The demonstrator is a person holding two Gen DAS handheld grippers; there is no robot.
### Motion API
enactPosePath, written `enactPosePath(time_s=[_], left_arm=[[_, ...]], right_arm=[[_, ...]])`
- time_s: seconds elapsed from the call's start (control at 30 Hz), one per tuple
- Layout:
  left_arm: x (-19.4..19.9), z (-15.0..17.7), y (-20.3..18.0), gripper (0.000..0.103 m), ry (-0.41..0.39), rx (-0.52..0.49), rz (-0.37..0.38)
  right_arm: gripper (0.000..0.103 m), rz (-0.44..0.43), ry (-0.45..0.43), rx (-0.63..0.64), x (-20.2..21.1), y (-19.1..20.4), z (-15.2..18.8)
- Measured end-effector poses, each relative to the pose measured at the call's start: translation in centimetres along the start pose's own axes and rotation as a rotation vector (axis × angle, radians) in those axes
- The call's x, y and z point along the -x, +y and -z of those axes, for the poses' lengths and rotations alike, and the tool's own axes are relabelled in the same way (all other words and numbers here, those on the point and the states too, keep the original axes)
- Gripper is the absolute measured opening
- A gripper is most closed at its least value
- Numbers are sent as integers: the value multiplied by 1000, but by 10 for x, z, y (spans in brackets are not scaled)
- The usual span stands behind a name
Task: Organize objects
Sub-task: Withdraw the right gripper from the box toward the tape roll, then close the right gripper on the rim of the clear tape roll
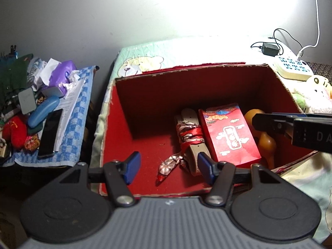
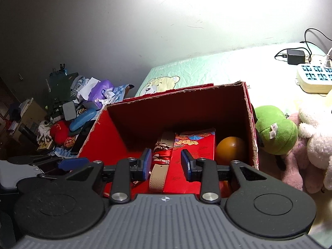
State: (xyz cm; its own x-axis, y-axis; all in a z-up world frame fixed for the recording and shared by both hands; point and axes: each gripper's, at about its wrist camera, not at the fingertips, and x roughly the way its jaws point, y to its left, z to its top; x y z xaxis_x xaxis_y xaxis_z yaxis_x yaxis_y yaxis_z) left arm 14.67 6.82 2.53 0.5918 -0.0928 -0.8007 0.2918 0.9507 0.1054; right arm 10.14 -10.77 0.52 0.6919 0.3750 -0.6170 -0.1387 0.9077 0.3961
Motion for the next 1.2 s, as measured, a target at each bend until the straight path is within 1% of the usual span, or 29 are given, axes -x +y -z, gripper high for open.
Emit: enactPosePath(time_s=[0.3,0.67,0.87,1.07,1.2], left_arm=[[22,15,-12,64,-15,23,-36],[38,35,-19,67,-2,70,-82],[44,51,-13,67,17,115,-111],[44,72,-4,67,56,171,-120],[42,88,3,67,89,205,-129]], right_arm=[[35,-45,-28,40,26,-1,19],[35,-102,18,25,37,-7,37],[35,-143,83,29,34,-8,52],[35,-208,199,9,25,-9,66],[35,-229,257,-7,19,-9,76]])
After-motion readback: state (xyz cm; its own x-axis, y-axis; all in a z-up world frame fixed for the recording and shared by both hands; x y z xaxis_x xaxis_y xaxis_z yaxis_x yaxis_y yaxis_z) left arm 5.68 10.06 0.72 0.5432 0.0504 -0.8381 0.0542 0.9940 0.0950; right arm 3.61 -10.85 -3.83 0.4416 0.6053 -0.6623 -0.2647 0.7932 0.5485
